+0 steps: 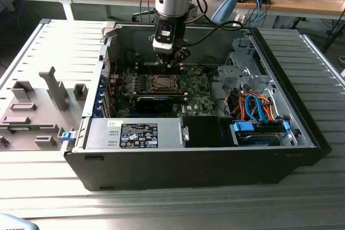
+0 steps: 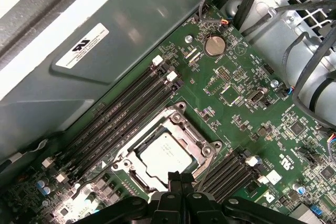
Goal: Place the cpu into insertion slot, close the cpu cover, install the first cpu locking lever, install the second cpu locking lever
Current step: 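Install the first cpu locking lever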
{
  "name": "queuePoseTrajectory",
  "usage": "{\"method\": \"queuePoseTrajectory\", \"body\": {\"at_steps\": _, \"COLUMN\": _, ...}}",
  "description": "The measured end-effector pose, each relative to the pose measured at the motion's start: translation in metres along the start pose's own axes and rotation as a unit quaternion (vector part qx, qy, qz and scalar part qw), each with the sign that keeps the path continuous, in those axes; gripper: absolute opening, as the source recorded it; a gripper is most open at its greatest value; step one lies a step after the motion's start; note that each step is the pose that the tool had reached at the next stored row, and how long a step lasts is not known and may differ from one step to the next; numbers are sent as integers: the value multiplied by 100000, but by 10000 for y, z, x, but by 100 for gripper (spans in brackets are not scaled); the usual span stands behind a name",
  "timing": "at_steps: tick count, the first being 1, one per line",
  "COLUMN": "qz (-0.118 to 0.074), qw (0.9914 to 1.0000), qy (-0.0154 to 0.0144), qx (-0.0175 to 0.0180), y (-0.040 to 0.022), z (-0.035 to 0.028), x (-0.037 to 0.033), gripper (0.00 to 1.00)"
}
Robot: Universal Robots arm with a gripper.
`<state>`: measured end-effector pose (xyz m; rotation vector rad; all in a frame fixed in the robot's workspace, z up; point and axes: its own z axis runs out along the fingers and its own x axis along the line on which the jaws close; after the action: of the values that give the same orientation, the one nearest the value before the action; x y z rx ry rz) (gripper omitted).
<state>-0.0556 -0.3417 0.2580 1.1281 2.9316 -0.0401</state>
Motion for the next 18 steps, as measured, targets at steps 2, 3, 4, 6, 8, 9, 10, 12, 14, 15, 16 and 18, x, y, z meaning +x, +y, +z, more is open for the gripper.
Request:
{"method": "queuePoseTrajectory", "body": {"at_steps": 2, "qz": -148, "qw": 100000, "qy": -6, "qx": 5, "y": 0, "z": 0, "x": 0, "gripper": 11}}
{"method": "queuePoseTrajectory", "body": {"at_steps": 3, "qz": -203, "qw": 100000, "qy": -8, "qx": 3, "y": 0, "z": 0, "x": 0, "gripper": 11}}
{"method": "queuePoseTrajectory", "body": {"at_steps": 4, "qz": -277, "qw": 100000, "qy": -7, "qx": 0, "y": 0, "z": 0, "x": 0, "gripper": 11}}
{"method": "queuePoseTrajectory", "body": {"at_steps": 6, "qz": -457, "qw": 99999, "qy": -12, "qx": -1, "y": 0, "z": 0, "x": 0, "gripper": 11}}
{"method": "queuePoseTrajectory", "body": {"at_steps": 8, "qz": -653, "qw": 99998, "qy": -16, "qx": -7, "y": 0, "z": 0, "x": 0, "gripper": 11}}
{"method": "queuePoseTrajectory", "body": {"at_steps": 9, "qz": -710, "qw": 99997, "qy": -17, "qx": -8, "y": 0, "z": 0, "x": 0, "gripper": 11}}
{"method": "queuePoseTrajectory", "body": {"at_steps": 10, "qz": -781, "qw": 99997, "qy": -19, "qx": -8, "y": 0, "z": 0, "x": 0, "gripper": 11}}
{"method": "queuePoseTrajectory", "body": {"at_steps": 12, "qz": -907, "qw": 99996, "qy": -21, "qx": -8, "y": 0, "z": 0, "x": 0, "gripper": 11}}
{"method": "queuePoseTrajectory", "body": {"at_steps": 14, "qz": -1090, "qw": 99994, "qy": -26, "qx": -6, "y": 0, "z": 0, "x": 0, "gripper": 11}}
{"method": "queuePoseTrajectory", "body": {"at_steps": 15, "qz": -1140, "qw": 99993, "qy": -29, "qx": -7, "y": 0, "z": 0, "x": 0, "gripper": 11}}
{"method": "queuePoseTrajectory", "body": {"at_steps": 16, "qz": -1203, "qw": 99993, "qy": -30, "qx": -8, "y": 0, "z": 0, "x": 0, "gripper": 11}}
{"method": "queuePoseTrajectory", "body": {"at_steps": 18, "qz": -1328, "qw": 99991, "qy": -35, "qx": -9, "y": 0, "z": 0, "x": -1, "gripper": 11}}
